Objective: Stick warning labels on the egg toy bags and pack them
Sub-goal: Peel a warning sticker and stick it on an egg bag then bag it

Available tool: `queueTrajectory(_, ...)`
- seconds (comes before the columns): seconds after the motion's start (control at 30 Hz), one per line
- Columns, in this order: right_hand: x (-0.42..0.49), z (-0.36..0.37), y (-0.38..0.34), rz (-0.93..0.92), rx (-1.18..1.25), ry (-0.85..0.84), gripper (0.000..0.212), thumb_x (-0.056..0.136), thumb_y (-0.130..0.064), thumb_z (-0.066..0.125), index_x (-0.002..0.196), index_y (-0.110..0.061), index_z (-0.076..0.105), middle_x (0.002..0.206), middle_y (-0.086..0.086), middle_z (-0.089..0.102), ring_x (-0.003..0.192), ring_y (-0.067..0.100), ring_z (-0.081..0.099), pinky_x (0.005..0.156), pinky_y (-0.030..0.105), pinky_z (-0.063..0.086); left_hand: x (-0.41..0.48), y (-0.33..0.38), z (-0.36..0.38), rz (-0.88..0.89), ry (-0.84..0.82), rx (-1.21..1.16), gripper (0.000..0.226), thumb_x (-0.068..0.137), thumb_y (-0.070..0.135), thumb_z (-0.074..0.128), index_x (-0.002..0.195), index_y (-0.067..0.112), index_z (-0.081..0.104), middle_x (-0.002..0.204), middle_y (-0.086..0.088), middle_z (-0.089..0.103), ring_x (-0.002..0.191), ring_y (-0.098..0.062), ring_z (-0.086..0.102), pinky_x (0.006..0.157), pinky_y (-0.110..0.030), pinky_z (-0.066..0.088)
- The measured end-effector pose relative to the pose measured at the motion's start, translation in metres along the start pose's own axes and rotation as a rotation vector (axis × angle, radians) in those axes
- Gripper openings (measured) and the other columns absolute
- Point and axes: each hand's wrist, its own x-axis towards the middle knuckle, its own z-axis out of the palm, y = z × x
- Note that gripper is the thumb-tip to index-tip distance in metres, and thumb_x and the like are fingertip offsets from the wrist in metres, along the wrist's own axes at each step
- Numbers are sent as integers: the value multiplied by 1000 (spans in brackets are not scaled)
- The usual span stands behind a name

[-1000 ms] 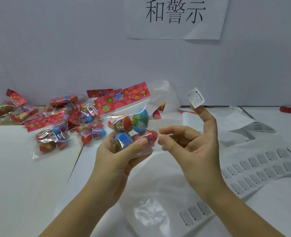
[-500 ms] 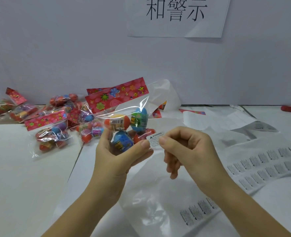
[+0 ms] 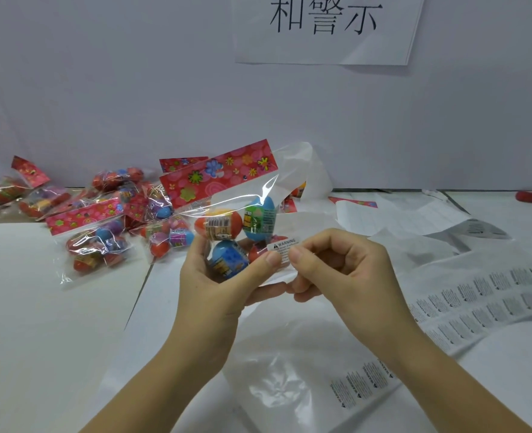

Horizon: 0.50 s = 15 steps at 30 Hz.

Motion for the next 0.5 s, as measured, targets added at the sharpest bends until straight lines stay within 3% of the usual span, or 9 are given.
queueTrajectory(0.1,-2,1,1,-10,-2,20,6,78,-28,70,73,-25,70,59,4,68,56,16,67,56,27,57,0,-1,0,26,7,6,46,44,29,83,84,49,71,89,2,77,82,-23,75,55,-27,58)
queueTrajectory(0.23,-4,3,0,-6,-23,44,10,83,-28,72,73,-26,70,58,3,67,56,17,67,55,30,58,-2,-1,1,73,34,40,66,44,32,83,106,29,61,90,1,77,82,-23,75,56,-27,59)
queueTrajectory(0.37,-5,3,-5,-25,-96,115,28,73,-50,65,72,-23,70,58,2,67,53,14,65,50,24,54,-4,-3,1,94,51,60,62,44,32,83,102,30,61,91,3,76,83,-22,75,56,-26,59)
queueTrajectory(0.5,-6,3,-5,-145,-309,171,27,80,-57,66,77,-30,67,60,-7,65,56,14,63,52,32,55,-4,-3,1,94,62,62,60,44,32,83,101,32,61,92,3,76,84,-22,75,57,-27,59)
